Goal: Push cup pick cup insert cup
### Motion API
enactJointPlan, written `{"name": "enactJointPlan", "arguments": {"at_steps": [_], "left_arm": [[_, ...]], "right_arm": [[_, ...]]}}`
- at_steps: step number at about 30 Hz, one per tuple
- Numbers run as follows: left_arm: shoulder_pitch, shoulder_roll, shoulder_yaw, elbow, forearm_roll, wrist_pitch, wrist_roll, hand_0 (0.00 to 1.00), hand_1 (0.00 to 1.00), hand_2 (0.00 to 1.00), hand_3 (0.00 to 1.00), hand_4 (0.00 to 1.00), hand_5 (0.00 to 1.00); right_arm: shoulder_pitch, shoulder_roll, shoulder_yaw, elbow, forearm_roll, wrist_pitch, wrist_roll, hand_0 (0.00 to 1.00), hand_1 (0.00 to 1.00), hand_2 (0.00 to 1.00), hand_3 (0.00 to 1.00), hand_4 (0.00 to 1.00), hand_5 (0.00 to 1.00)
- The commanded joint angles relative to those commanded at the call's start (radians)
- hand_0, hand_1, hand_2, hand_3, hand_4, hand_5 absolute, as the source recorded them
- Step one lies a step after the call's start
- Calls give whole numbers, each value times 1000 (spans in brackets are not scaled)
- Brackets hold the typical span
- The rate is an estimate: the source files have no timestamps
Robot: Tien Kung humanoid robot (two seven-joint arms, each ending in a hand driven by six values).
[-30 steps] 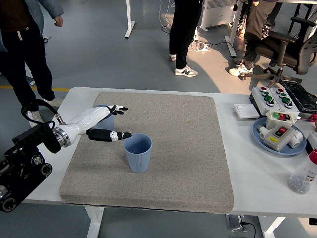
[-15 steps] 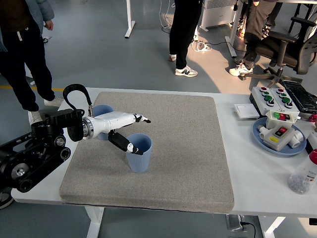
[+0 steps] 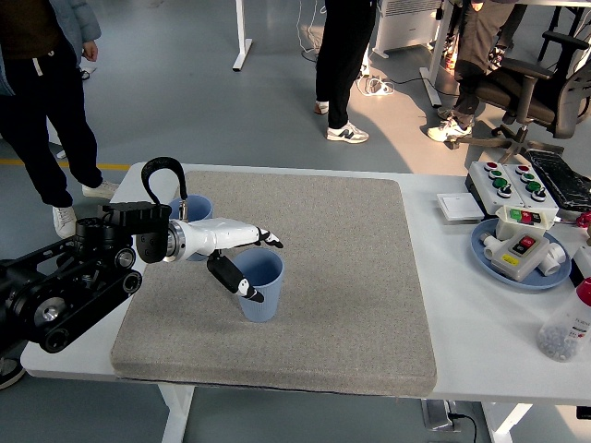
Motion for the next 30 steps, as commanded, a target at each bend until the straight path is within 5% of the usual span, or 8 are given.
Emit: {"name": "enactJointPlan", "arguments": {"at_steps": [3, 4, 9, 10, 22, 30], "left_arm": [[1, -2, 8, -3, 15, 7, -5, 638, 750, 827, 816, 828, 258], [1, -2, 9, -3, 20, 9, -5, 517, 647, 708, 711, 788, 217], [3, -2, 14, -7, 54, 27, -7, 517, 647, 708, 711, 788, 217], [5, -2, 12, -10, 57, 32, -8, 464, 549, 557, 523, 641, 123], [14, 13, -15, -35, 81, 10, 6, 527, 508, 488, 470, 556, 40], [-14, 89, -127, -145, 65, -61, 29, 529, 507, 484, 471, 551, 30]], "right_arm": [[-1, 0, 3, 0, -4, -1, -1, 530, 547, 643, 718, 336, 865], [-1, 0, 3, 0, -4, -1, -1, 530, 547, 637, 717, 336, 865], [-1, 0, 3, 0, -6, -1, -2, 530, 547, 637, 717, 336, 865], [-1, 0, 5, 0, -9, -1, -3, 530, 547, 637, 717, 335, 868], [-5, 1, 11, 0, -20, -2, -7, 530, 548, 634, 714, 335, 870], [-9, 2, 24, 0, -31, -3, -10, 530, 548, 632, 714, 335, 871]]}}
